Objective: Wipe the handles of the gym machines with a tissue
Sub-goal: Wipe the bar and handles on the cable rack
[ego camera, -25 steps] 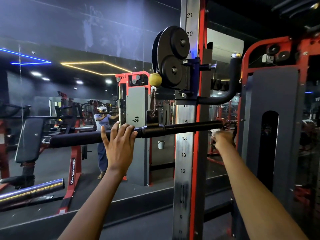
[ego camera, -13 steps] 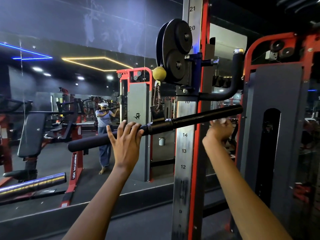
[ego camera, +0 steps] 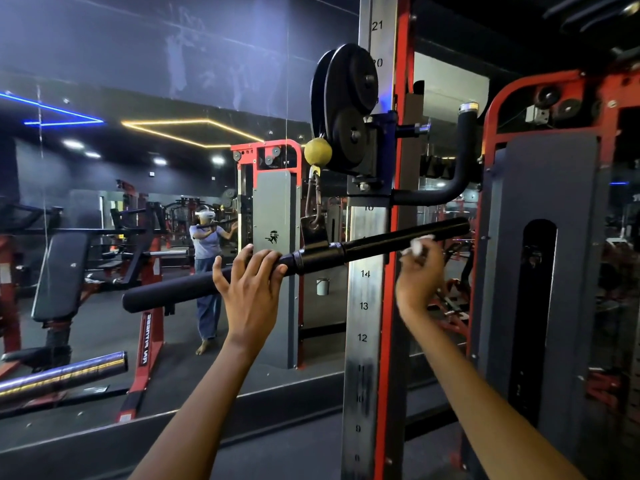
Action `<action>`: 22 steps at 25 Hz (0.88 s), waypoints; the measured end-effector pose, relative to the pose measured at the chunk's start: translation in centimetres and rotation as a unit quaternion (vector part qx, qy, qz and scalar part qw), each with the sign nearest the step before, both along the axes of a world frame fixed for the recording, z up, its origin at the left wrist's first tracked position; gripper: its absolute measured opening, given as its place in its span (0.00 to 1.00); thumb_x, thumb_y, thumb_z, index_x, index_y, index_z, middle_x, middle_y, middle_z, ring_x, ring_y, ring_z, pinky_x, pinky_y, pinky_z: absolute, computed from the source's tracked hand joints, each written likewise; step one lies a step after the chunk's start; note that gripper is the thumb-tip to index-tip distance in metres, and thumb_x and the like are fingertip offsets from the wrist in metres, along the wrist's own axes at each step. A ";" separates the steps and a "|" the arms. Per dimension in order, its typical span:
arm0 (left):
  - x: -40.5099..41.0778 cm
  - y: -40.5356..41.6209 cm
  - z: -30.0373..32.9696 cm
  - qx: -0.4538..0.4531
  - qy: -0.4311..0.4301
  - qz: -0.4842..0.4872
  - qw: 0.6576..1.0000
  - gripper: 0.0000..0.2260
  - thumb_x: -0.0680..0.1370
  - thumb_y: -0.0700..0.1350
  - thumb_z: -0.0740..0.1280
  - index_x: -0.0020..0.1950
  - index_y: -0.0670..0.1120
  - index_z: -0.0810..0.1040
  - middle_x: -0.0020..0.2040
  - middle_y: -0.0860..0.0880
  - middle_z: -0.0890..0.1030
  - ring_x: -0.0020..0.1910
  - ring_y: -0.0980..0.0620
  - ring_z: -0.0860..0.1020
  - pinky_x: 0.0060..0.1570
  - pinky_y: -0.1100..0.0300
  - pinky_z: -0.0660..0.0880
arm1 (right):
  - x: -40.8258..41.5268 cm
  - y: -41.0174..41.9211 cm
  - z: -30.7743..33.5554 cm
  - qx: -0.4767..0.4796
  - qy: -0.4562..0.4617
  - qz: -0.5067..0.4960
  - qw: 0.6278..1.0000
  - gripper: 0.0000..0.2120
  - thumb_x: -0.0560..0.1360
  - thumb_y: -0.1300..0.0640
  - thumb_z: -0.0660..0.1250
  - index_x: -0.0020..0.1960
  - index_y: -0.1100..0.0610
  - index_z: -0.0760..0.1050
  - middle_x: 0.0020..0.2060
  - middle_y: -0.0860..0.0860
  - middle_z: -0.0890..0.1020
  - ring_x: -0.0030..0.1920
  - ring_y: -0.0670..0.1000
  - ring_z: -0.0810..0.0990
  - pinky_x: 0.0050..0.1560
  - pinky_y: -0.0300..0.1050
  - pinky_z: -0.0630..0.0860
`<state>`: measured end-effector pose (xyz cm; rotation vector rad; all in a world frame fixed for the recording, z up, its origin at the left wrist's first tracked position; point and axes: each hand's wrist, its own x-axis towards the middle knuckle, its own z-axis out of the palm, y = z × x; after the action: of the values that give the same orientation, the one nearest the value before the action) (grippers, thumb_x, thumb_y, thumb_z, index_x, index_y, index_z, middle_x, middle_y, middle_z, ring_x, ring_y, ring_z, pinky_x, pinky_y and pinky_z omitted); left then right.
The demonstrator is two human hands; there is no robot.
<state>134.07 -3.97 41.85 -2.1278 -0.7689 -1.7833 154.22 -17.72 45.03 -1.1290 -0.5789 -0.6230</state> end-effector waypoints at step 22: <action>0.0 0.8 -0.4 -0.008 -0.019 -0.028 0.999 0.18 0.81 0.53 0.54 0.60 0.47 0.78 0.57 0.50 0.80 0.67 0.48 0.69 0.69 0.38 0.52 | -4.4 0.1 1.6 -0.133 -0.118 -0.063 0.982 0.09 0.77 0.67 0.60 0.55 0.64 0.75 0.52 0.52 0.73 0.48 0.38 0.71 0.53 0.30 0.73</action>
<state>134.12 -3.14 41.41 -2.1514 -0.7432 -1.8562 149.80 -17.64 46.64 -1.3592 -0.8164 -0.8124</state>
